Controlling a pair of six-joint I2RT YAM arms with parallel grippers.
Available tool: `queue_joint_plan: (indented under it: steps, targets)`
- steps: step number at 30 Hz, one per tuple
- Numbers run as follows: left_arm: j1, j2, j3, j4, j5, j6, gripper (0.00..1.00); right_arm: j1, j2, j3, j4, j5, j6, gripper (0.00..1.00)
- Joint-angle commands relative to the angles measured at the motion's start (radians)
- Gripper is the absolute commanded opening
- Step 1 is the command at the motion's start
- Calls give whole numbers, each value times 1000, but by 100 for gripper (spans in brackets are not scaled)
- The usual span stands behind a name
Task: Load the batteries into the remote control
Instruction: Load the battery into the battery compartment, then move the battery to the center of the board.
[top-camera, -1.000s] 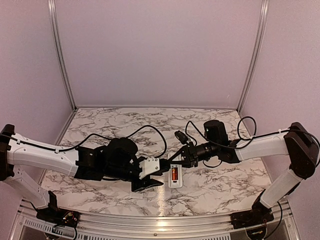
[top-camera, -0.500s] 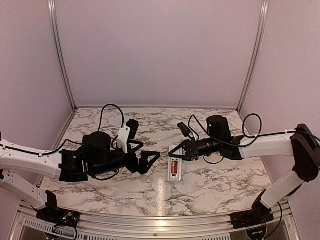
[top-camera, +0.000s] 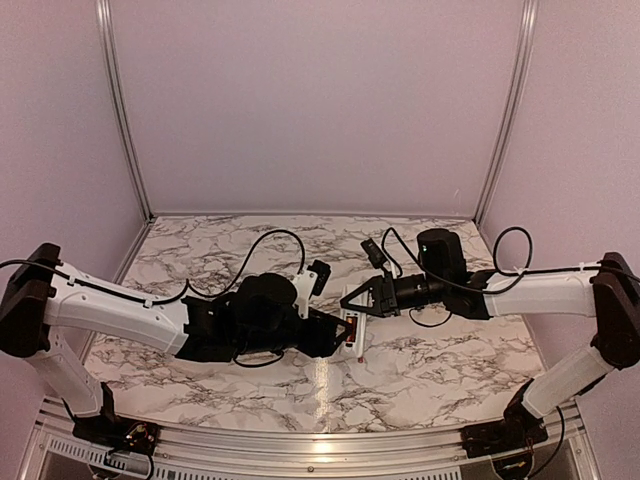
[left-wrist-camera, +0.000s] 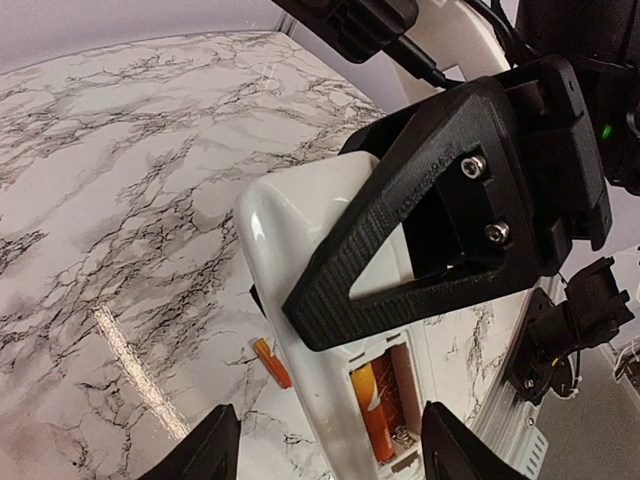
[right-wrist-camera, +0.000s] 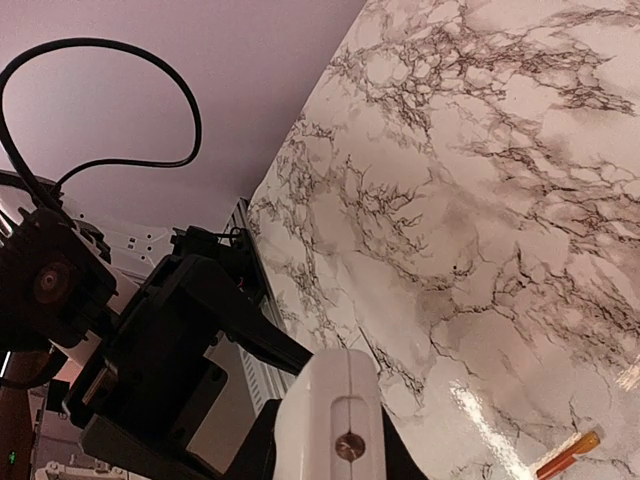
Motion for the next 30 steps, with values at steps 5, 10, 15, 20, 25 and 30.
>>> queue_joint_plan:
  steps: [5, 10, 15, 20, 25, 30]
  targets:
    - [-7, 79, 90, -93, -6, -5, 49, -9, -29, 17, 1, 9, -12, 0]
    - [-7, 106, 120, -126, -23, -24, 35, -19, -46, 6, 7, 5, -14, 0]
    - [-7, 120, 137, -140, -28, -26, 29, -35, -52, -12, 16, -1, -8, 0]
    - [-1, 111, 168, -176, -5, 28, 73, -84, -62, -34, 7, -4, -13, 0]
    - [35, 64, 168, -226, -22, 60, 79, -188, -98, -71, -76, 14, -75, 0]
    - [49, 154, 281, -409, -35, 85, 70, -323, -135, -108, -159, 14, -147, 0]
